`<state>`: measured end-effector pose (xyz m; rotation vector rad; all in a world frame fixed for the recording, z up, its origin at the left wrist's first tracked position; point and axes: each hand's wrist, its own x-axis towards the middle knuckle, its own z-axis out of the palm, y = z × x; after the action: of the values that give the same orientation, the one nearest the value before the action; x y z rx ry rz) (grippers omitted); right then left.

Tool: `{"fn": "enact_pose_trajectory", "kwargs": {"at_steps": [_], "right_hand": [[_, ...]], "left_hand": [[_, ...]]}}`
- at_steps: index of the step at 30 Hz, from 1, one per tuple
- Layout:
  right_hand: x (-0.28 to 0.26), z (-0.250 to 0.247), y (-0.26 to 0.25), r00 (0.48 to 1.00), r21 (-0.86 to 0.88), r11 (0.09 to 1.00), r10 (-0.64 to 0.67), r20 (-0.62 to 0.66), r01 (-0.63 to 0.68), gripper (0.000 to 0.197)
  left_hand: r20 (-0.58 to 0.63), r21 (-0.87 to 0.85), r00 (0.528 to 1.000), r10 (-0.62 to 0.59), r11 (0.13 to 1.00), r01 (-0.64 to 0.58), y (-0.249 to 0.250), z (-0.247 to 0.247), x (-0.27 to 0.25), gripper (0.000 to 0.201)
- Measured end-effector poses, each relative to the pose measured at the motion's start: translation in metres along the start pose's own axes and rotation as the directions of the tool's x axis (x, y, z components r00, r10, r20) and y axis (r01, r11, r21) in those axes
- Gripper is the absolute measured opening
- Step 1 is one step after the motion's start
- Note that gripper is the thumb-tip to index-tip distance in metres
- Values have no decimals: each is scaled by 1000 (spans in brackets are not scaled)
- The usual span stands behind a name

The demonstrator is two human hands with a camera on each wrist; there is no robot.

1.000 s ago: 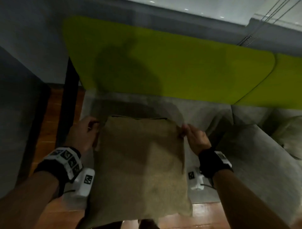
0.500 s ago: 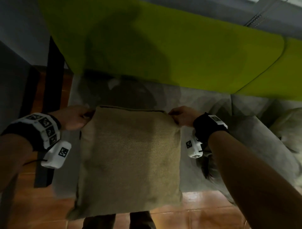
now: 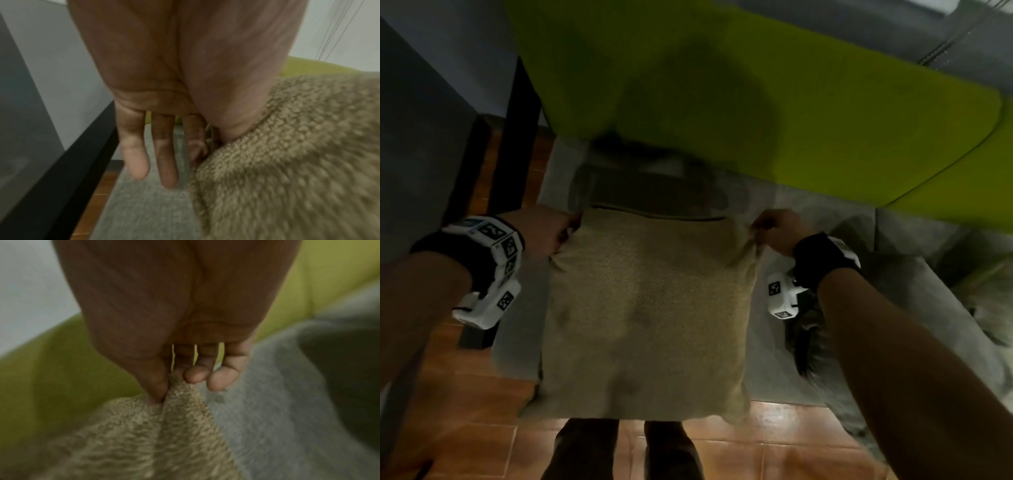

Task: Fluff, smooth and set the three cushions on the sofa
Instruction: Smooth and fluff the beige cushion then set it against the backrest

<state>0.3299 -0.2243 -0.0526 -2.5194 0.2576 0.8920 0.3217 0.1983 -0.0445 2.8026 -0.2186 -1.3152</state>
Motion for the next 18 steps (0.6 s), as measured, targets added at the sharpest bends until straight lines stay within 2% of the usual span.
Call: {"fn": "enact_pose_trajectory", "kwargs": {"at_steps": [1, 3, 6, 7, 8, 9, 10, 12, 13, 14, 15, 16, 17, 18], "right_hand": [[-3, 3, 10, 994, 215, 976, 51, -97, -29, 8], [-15, 14, 22, 969, 559, 829, 159, -187, -28, 18], [-23, 30, 22, 973, 841, 542, 198, -122, -5, 16], [-21, 31, 19, 975, 877, 478, 212, -59, -51, 12], [-19, 30, 16, 975, 884, 456, 220, 4, -106, 15], [-17, 28, 15, 975, 855, 498, 216, 42, -148, 22], [-15, 24, 12, 981, 784, 602, 189, 43, -150, 27], [-11, 14, 11, 997, 491, 870, 76, -32, -50, 24], [-11, 10, 10, 996, 306, 952, 17, -88, 11, 21], [-10, 6, 11, 987, 165, 985, -19, -159, 46, 19], [-10, 3, 11, 972, 108, 993, -22, -233, 49, 17], [-11, 3, 13, 956, 128, 990, -11, -295, 51, 16], [-10, 4, 14, 942, 169, 984, 3, -336, 57, 17], [-9, 7, 16, 935, 209, 976, 15, -354, 64, 18]], "left_hand": [[-16, -14, 1000, 25, 1000, -25, -2, 1, -1, 45], [-32, -60, 998, 55, 997, -57, -3, 2, -5, 44], [-7, -144, 999, 50, 988, -50, 1, 3, -13, 43], [-16, -141, 998, 62, 988, -64, 0, 4, -14, 44], [-12, -113, 996, 90, 990, -91, -3, 5, -14, 46], [-14, -75, 992, 127, 989, -128, -7, 7, -15, 46], [-38, -37, 985, 170, 984, -172, -9, 7, -17, 44], [-121, 1, 956, 269, 963, -271, -7, 11, -22, 38], [-175, 18, 926, 335, 941, -338, -6, 15, -21, 35], [-219, 5, 897, 385, 919, -393, -3, 17, -23, 33], [-243, -13, 887, 393, 913, -408, 1, 18, -26, 30], [-247, -15, 898, 363, 925, -379, 2, 21, -28, 22], [-220, 6, 926, 306, 950, -312, 2, 24, -29, 12], [-193, 14, 956, 222, 975, -224, 1, 26, -29, 11]]}}
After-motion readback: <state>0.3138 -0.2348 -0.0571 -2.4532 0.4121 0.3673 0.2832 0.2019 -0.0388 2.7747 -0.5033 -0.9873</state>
